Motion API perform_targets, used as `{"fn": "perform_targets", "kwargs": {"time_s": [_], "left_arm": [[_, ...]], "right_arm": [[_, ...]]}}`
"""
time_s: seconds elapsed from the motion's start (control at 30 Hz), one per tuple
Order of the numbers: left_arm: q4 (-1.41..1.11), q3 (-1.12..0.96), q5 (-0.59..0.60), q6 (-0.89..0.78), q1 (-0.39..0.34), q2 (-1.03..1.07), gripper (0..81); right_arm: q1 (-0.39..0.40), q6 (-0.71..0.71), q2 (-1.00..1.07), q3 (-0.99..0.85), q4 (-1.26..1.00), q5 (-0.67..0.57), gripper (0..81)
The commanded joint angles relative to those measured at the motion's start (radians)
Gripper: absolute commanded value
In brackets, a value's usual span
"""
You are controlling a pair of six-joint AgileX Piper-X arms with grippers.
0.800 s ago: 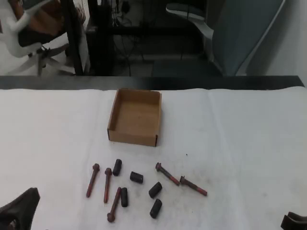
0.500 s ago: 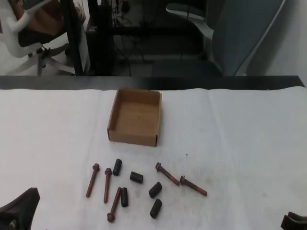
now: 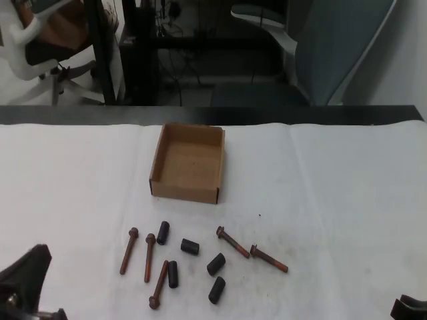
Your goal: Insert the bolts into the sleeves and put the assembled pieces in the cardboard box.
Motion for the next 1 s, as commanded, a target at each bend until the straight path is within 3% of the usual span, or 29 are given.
{"fn": "perform_targets", "kwargs": {"time_s": [0.0, 0.27, 0.37, 0.47, 0.57, 0.83, 0.97], "left_arm": [[-0.090, -0.011, 0.002, 0.000, -0.003, 0.000, 1.8], [-0.101, -0.011, 0.080, 0.000, -0.003, 0.000, 1.8], [-0.070, -0.011, 0.080, 0.000, -0.003, 0.000, 1.8], [0.029, -0.011, -0.009, 0.020, -0.003, 0.000, 1.8], [0.099, -0.011, -0.056, 0.035, -0.003, 0.000, 1.8], [0.099, -0.011, 0.043, 0.075, -0.003, 0.000, 0.1], [0.097, -0.011, 0.047, 0.075, -0.016, 0.000, 11.6]], "right_arm": [[0.001, 0.006, 0.000, -0.010, -0.009, -0.006, 0.6], [0.001, 0.006, 0.000, -0.010, -0.009, -0.013, 0.6], [0.001, 0.003, 0.000, -0.010, -0.048, -0.109, 0.6], [0.004, -0.045, 0.000, -0.010, -0.212, -0.328, 0.6], [0.028, -0.063, 0.000, -0.010, -0.399, -0.404, 0.6], [0.187, -0.166, 0.000, -0.046, -0.372, -0.457, 0.8], [0.334, -0.166, 0.000, -0.056, -0.258, -0.407, 13.0]]}}
